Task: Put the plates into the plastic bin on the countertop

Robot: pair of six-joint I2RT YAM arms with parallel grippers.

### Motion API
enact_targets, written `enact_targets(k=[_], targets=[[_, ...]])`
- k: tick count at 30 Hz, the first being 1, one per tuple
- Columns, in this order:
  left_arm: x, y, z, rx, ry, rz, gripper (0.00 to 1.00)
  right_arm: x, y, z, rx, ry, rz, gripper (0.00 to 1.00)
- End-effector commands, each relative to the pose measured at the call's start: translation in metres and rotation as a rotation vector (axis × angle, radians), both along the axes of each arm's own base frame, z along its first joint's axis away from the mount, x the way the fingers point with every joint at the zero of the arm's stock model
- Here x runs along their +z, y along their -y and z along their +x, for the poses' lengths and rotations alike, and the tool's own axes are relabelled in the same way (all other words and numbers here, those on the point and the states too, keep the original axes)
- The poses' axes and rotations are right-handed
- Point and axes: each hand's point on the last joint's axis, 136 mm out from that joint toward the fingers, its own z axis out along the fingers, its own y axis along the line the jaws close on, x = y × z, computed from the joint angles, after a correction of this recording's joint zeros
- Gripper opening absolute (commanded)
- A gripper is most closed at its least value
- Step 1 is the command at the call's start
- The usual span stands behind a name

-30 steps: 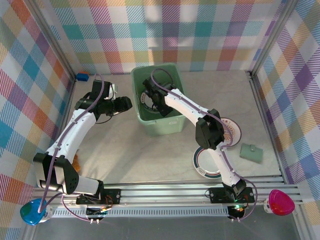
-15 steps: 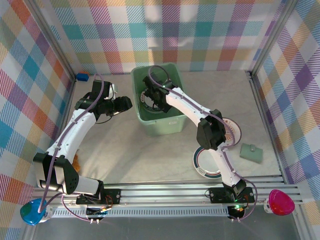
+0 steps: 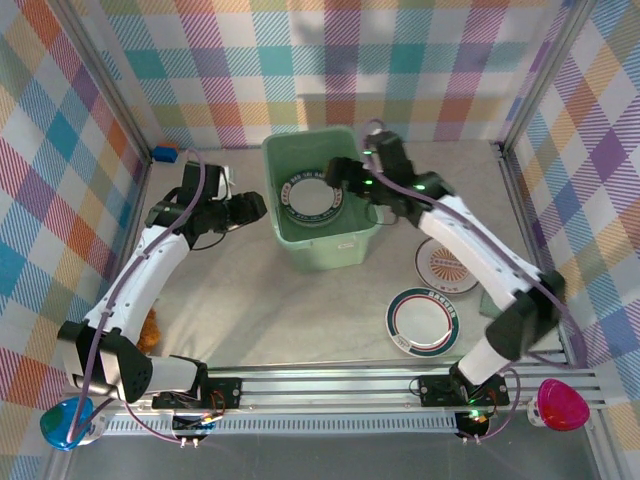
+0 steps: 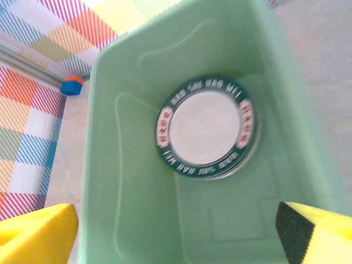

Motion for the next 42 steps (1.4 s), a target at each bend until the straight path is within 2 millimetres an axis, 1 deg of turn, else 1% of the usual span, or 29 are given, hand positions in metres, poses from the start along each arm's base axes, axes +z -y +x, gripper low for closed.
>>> enact_targets(k=[1, 3, 5, 7, 8, 11, 14, 16, 18, 21, 24, 30, 34, 42], targets=[[0.012, 0.004, -0.008, 0.007, 0.038, 0.007, 0.62, -0.008, 0.055, -0.013, -0.002, 0.003, -0.034, 0.91], [0.012, 0.008, -0.01, 0.003, 0.046, 0.015, 0.62, -0.031, 0.102, -0.024, -0.059, -0.071, -0.057, 0.91], [0.012, 0.011, -0.012, 0.004, 0.053, 0.014, 0.63, -0.053, 0.14, -0.034, -0.122, -0.147, -0.081, 0.92], [0.014, 0.014, -0.012, 0.003, 0.06, 0.012, 0.63, -0.074, 0.169, -0.04, -0.152, -0.189, -0.092, 0.94], [0.015, 0.015, -0.011, 0.002, 0.064, 0.013, 0.63, -0.09, 0.185, -0.043, -0.187, -0.229, -0.103, 0.95], [0.018, 0.019, -0.01, -0.005, 0.07, 0.015, 0.63, -0.13, 0.222, -0.051, -0.256, -0.33, -0.061, 0.97], [0.018, 0.021, -0.012, -0.011, 0.07, 0.025, 0.63, -0.156, 0.243, -0.055, -0.311, -0.367, 0.054, 0.96], [0.016, 0.022, -0.013, -0.009, 0.068, 0.03, 0.63, -0.171, 0.253, -0.057, -0.324, -0.395, 0.065, 0.95], [0.013, 0.022, -0.013, -0.008, 0.063, 0.033, 0.63, -0.188, 0.263, -0.061, -0.327, -0.445, 0.037, 0.95], [0.011, 0.021, -0.012, -0.001, 0.059, 0.039, 0.63, -0.208, 0.275, -0.068, -0.345, -0.502, 0.013, 0.94], [0.01, 0.019, -0.01, 0.008, 0.059, 0.051, 0.64, -0.221, 0.284, -0.07, -0.37, -0.527, 0.007, 0.92], [0.003, 0.018, -0.007, 0.01, 0.053, 0.072, 0.64, -0.245, 0.295, -0.069, -0.395, -0.576, -0.041, 0.9], [0.001, 0.017, -0.006, 0.004, 0.057, 0.093, 0.64, -0.254, 0.302, -0.066, -0.394, -0.604, -0.073, 0.88], [-0.002, 0.012, -0.003, -0.001, 0.065, 0.133, 0.65, -0.252, 0.32, -0.053, -0.404, -0.613, -0.162, 0.88]])
